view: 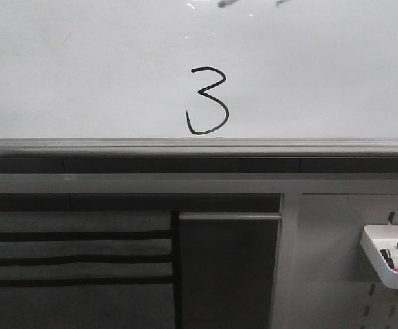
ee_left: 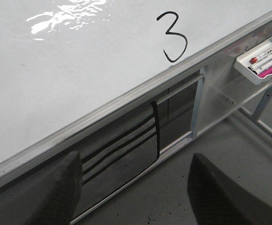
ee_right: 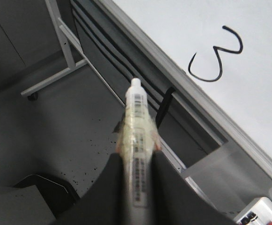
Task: Write number 3 on whiteboard
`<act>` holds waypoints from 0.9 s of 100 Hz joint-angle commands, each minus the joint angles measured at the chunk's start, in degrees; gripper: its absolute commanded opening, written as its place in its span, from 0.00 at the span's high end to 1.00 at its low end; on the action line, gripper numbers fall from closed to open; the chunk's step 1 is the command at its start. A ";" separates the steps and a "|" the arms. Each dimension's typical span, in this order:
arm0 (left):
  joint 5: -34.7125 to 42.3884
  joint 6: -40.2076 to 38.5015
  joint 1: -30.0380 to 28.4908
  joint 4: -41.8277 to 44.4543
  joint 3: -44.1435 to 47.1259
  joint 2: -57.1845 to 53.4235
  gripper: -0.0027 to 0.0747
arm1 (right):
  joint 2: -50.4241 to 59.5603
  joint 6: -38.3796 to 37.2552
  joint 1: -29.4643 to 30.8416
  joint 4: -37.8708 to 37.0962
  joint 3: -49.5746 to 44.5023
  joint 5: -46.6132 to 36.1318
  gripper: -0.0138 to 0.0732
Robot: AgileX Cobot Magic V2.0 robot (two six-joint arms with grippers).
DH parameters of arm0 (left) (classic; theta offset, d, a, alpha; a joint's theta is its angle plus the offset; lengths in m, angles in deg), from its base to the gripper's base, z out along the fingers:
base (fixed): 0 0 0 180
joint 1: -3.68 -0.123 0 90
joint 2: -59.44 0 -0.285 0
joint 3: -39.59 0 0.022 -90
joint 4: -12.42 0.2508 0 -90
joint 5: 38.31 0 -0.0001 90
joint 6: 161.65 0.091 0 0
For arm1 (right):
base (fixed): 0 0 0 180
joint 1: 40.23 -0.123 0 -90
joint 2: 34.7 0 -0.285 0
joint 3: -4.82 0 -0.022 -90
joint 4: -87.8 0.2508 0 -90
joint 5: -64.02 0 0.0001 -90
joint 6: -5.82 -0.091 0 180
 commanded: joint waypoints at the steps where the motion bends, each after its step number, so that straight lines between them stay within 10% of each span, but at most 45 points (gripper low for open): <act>1: 4.48 -0.64 -0.17 -0.65 -1.54 0.01 0.40 | 3.29 1.44 -0.13 0.07 -0.88 -3.35 0.91; 34: 5.24 -0.10 -0.17 -3.11 -1.54 0.40 0.40 | 4.50 6.46 -0.13 0.07 -5.06 -7.15 0.91; 63: 4.87 28.77 3.42 -19.66 -2.08 9.70 0.40 | 1.54 24.46 -4.76 0.07 -5.06 -13.49 0.91; 90: 4.24 38.56 13.79 -20.91 -7.98 21.41 0.40 | -0.66 27.27 -9.69 0.07 -5.06 -15.74 0.91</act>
